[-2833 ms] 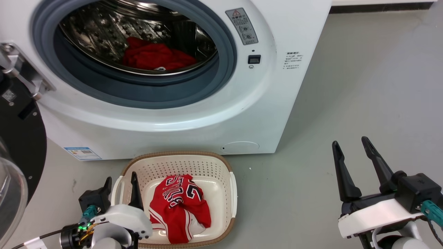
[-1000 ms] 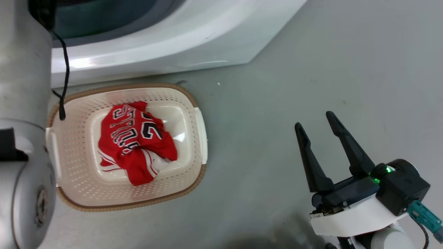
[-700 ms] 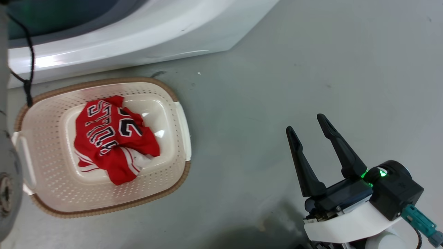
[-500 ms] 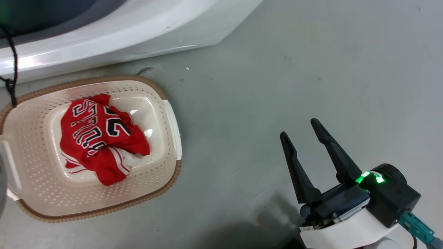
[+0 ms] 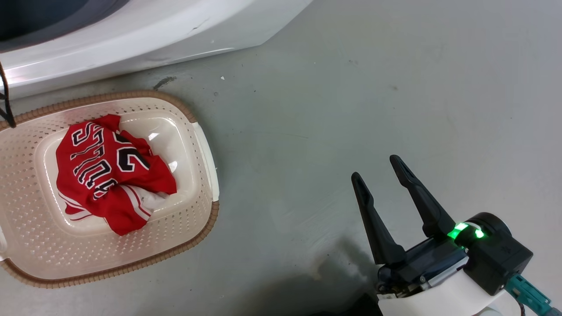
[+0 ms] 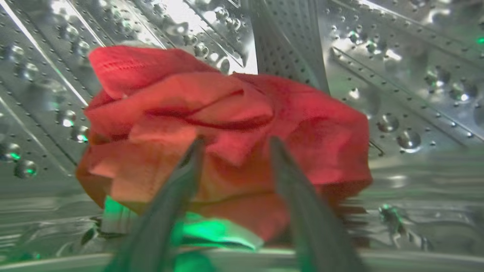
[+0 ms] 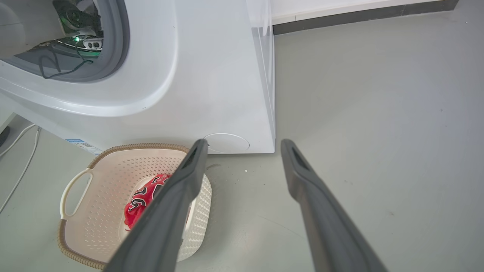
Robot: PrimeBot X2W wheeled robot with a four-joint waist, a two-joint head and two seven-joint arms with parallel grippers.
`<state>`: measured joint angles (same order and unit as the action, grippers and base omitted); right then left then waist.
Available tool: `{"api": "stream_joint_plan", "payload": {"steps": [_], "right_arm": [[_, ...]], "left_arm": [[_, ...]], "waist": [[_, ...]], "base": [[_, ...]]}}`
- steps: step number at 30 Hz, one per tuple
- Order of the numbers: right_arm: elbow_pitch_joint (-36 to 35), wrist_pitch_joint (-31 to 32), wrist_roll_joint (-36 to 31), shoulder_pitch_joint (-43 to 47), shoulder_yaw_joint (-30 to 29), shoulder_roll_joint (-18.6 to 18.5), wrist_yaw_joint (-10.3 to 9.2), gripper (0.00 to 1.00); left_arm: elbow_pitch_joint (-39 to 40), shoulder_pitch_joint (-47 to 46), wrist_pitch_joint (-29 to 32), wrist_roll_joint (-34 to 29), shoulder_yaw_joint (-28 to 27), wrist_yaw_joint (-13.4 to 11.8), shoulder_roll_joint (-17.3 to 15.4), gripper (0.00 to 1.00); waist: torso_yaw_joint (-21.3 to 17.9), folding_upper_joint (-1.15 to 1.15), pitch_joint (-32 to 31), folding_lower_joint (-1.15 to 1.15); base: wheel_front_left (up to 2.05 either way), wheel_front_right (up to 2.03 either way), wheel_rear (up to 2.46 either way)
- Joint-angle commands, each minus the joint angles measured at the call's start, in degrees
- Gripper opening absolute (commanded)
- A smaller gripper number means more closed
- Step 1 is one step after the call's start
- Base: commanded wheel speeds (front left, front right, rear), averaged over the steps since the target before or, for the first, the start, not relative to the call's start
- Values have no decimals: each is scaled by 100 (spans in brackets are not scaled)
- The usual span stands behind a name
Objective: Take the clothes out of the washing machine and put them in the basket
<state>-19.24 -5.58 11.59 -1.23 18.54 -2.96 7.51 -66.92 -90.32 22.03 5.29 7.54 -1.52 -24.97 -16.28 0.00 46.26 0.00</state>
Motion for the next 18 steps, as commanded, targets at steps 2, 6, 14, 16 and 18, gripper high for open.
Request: {"api": "stream_joint_plan", "payload": {"steps": [2, 6, 14, 16, 18], "right_arm": [[2, -22, 24, -35, 3, 15, -4, 100], [-12, -42, 52, -68, -5, 15, -4, 100], [69, -32, 28, -156, -98, 15, -4, 100], [84, -20, 25, -191, -131, 14, -4, 100], [105, -7, 16, -207, -173, 14, -4, 100]], "left_arm": [[95, 103, -52, 5, 24, -56, -89, 0], [321, 165, -339, -38, 54, -104, -259, 0], [702, 370, -1630, 9, 38, -261, -366, 0], [724, 462, -2014, 62, 16, -285, -342, 0], [711, 552, -2406, 120, -4, -300, -295, 0]], "waist": [[-14, 0, -11, 0], [-48, 0, -37, 0], [-7, 0, -190, 0], [15, 0, -267, 0], [46, 0, -373, 0]], "base": [[0, 0, 0], [0, 0, 0], [0, 0, 0], [0, 0, 0], [0, 0, 0]]}}
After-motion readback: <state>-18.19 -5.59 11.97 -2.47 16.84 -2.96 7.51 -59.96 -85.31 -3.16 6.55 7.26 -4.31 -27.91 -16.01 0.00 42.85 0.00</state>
